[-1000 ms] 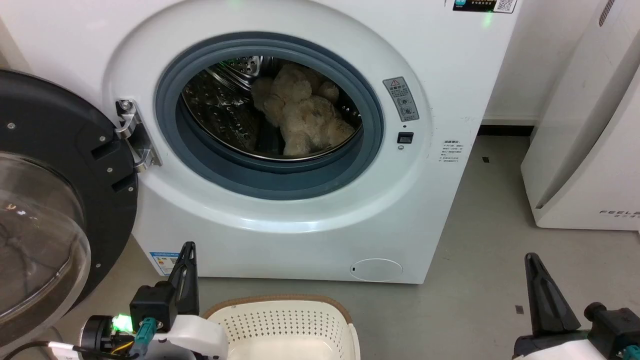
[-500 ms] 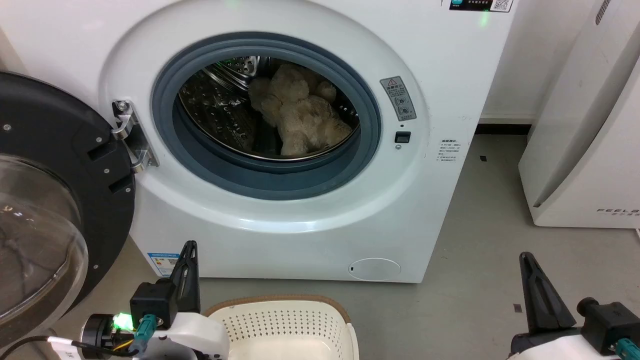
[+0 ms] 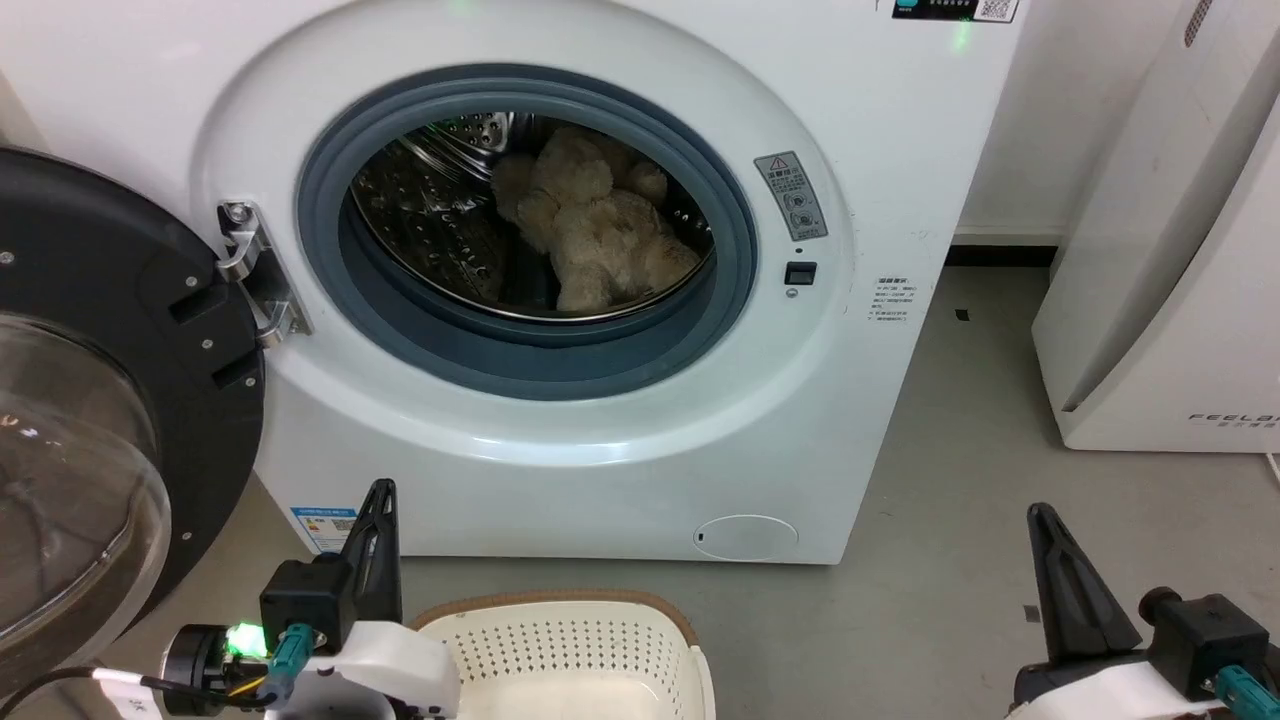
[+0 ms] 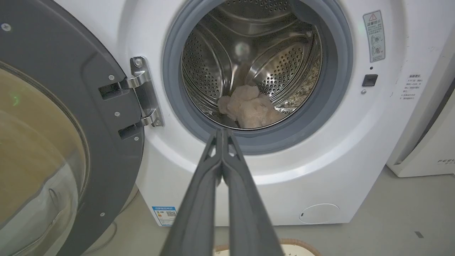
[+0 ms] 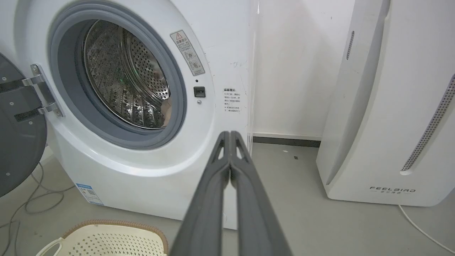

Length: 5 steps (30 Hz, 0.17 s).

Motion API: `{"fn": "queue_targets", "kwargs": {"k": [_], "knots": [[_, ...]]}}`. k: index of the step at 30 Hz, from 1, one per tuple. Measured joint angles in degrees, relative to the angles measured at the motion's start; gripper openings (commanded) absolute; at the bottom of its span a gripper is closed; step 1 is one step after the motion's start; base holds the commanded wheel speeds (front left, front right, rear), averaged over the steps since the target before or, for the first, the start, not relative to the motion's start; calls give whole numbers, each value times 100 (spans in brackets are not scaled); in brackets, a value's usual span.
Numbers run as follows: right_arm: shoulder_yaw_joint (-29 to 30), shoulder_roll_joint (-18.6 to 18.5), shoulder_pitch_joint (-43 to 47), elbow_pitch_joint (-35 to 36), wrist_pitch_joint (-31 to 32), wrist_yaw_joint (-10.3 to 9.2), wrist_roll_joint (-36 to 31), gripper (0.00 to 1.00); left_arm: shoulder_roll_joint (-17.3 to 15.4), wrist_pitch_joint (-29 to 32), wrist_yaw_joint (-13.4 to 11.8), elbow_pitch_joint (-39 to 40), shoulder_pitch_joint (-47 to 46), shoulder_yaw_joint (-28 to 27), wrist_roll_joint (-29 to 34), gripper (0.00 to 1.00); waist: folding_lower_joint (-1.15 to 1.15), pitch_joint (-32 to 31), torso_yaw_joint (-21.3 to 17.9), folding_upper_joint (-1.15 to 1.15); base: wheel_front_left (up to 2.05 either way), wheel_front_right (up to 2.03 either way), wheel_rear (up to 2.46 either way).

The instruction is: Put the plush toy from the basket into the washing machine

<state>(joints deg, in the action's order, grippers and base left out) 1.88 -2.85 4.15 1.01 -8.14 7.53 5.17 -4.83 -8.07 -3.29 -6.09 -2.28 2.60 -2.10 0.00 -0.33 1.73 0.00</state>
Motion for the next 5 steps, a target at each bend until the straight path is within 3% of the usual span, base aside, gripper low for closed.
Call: {"fn": "queue_targets", "kwargs": {"k": [5], "knots": [[-16,0,-10,-4,56,0,-16,0,11,56,41,42,1,-12,1,0,0,3,-13,0,0,0,0]]}}
